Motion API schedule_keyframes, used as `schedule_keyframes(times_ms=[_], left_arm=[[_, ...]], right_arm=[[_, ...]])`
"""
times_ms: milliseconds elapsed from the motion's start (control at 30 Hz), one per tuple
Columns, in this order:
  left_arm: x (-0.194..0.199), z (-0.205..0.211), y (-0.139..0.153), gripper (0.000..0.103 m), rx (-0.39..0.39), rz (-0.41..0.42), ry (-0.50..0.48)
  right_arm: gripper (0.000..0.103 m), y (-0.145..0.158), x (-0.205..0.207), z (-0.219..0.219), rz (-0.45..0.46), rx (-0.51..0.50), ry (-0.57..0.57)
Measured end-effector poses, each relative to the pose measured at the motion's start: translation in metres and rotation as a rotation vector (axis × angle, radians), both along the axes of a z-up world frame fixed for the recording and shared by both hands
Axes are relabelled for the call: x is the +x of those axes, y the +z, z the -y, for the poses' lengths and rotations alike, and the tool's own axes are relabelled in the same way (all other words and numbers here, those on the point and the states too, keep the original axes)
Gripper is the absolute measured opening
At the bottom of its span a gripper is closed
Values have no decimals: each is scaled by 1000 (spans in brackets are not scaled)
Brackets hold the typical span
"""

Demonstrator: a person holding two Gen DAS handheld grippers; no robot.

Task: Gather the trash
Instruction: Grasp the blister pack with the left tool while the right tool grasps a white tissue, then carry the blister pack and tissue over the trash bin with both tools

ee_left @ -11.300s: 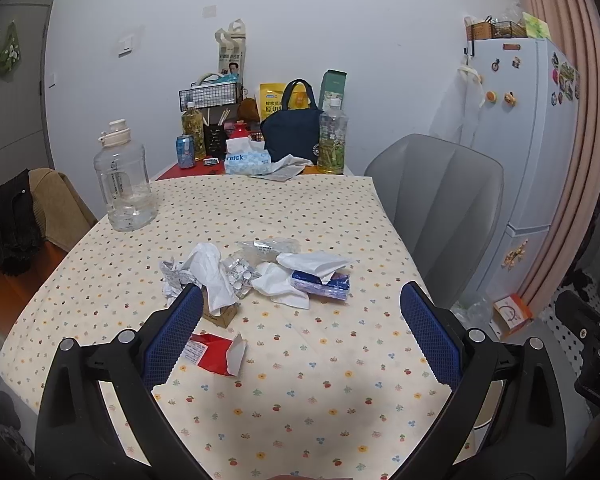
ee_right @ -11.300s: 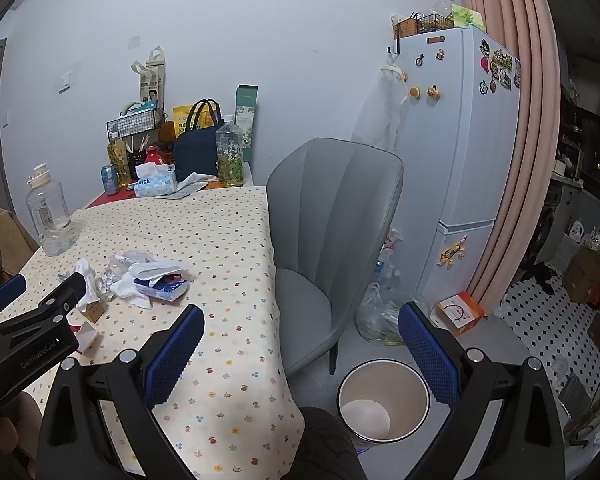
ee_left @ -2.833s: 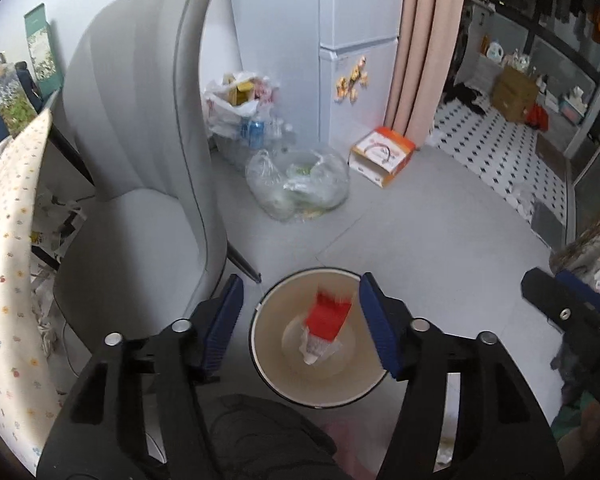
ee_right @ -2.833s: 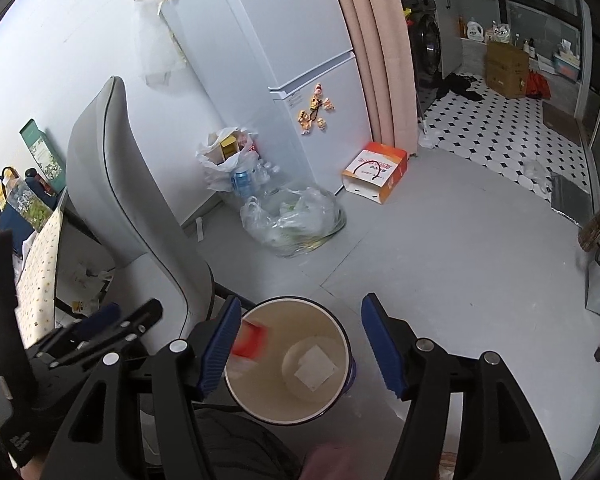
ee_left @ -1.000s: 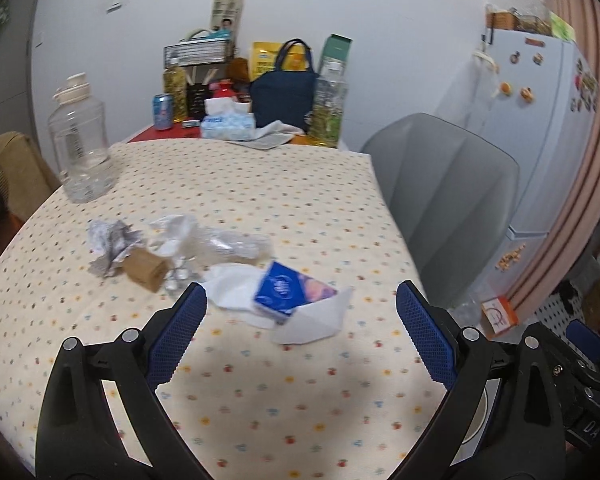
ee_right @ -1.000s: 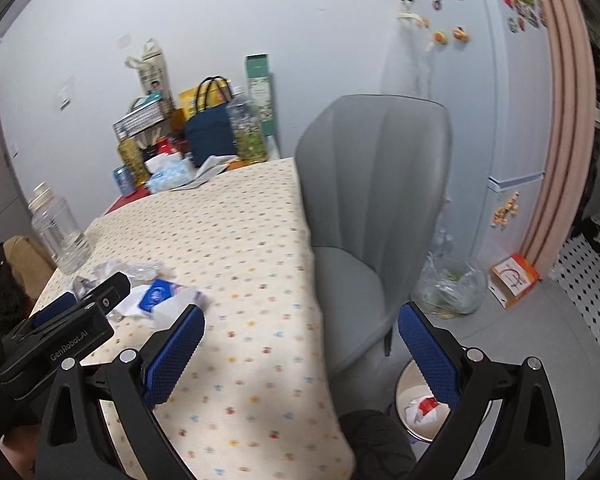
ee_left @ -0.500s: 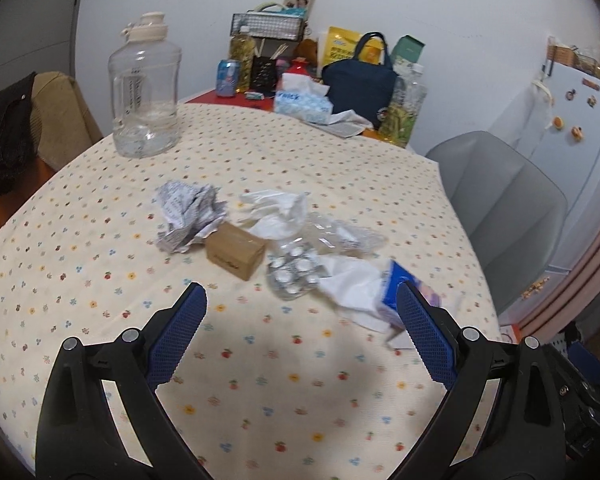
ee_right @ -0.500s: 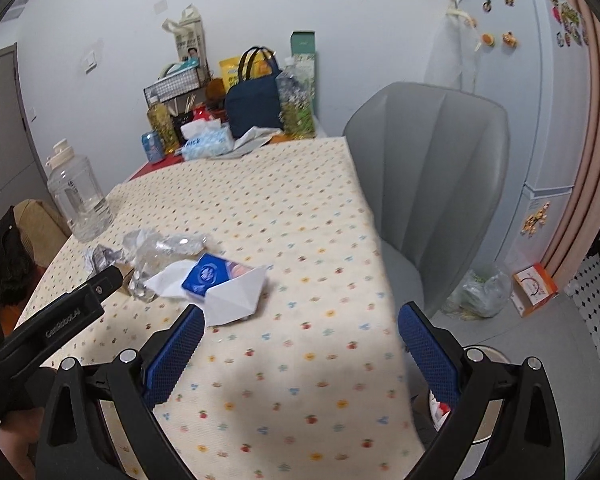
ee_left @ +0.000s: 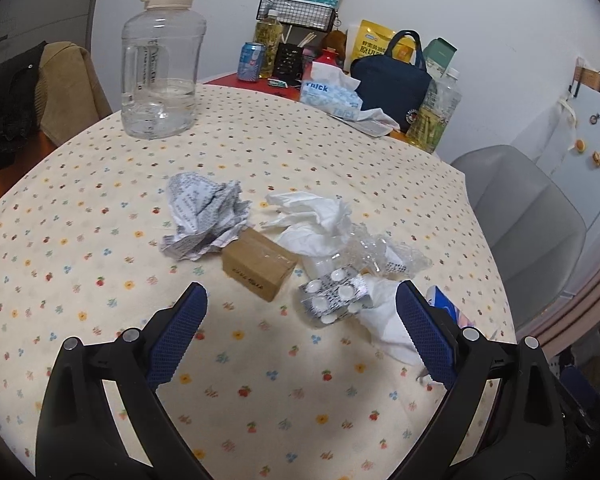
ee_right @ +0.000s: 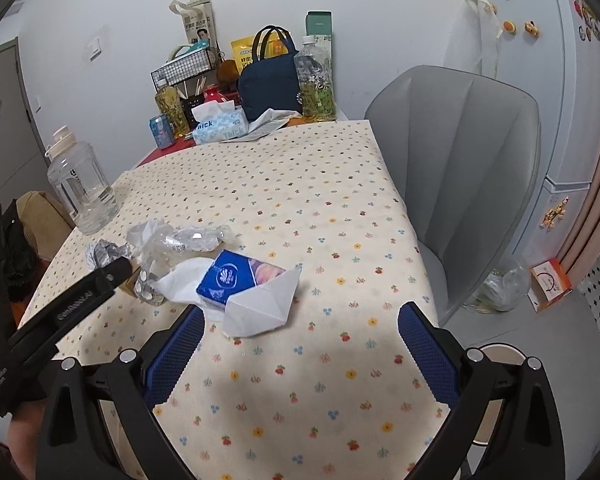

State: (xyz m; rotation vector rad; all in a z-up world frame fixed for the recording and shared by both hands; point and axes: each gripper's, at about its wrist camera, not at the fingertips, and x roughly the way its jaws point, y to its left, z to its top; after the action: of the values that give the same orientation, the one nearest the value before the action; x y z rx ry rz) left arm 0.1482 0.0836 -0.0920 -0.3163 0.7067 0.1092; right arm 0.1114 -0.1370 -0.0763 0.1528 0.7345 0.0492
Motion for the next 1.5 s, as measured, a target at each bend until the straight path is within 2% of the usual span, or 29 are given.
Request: schedule_keyframes(times_ms=[267,400,600,667,700,733,767,800,933,1233,1500], left_arm=[[21,4,-11,83,-35,-34,-13],[29,5,-20,83,-55,-54,-23],[37,1,-32,62,-110,-85,-45],[39,0,-33,48,-130,-86,-53],[39,0,-33,47,-139,-84,-61],[38,0,-32,47,-138,-82,-62],[37,0,-32,46,-133,-79,-59],[36,0,-31,46,-131,-77,-58],[31,-4,-27,45,-128,-62,-44],[17,-10,-12,45,-108,-24,-19],[0,10,3,45,-55,16,-40]], right_arm=[[92,-10,21,-6,-40,6,5],[92,-19,31,-12,-62,4,10],[90,-32,48,-20,-95,9,13],[87,-36,51,-22,-106,13,17],[85,-38,53,-23,-114,18,22],[79,-40,54,-24,-120,23,26],[67,-42,55,-25,-128,31,35],[60,-43,55,-26,-135,36,43],[50,-40,50,-26,-129,51,62],[42,-32,35,-18,-113,72,58],[39,-16,13,-9,-68,88,64]])
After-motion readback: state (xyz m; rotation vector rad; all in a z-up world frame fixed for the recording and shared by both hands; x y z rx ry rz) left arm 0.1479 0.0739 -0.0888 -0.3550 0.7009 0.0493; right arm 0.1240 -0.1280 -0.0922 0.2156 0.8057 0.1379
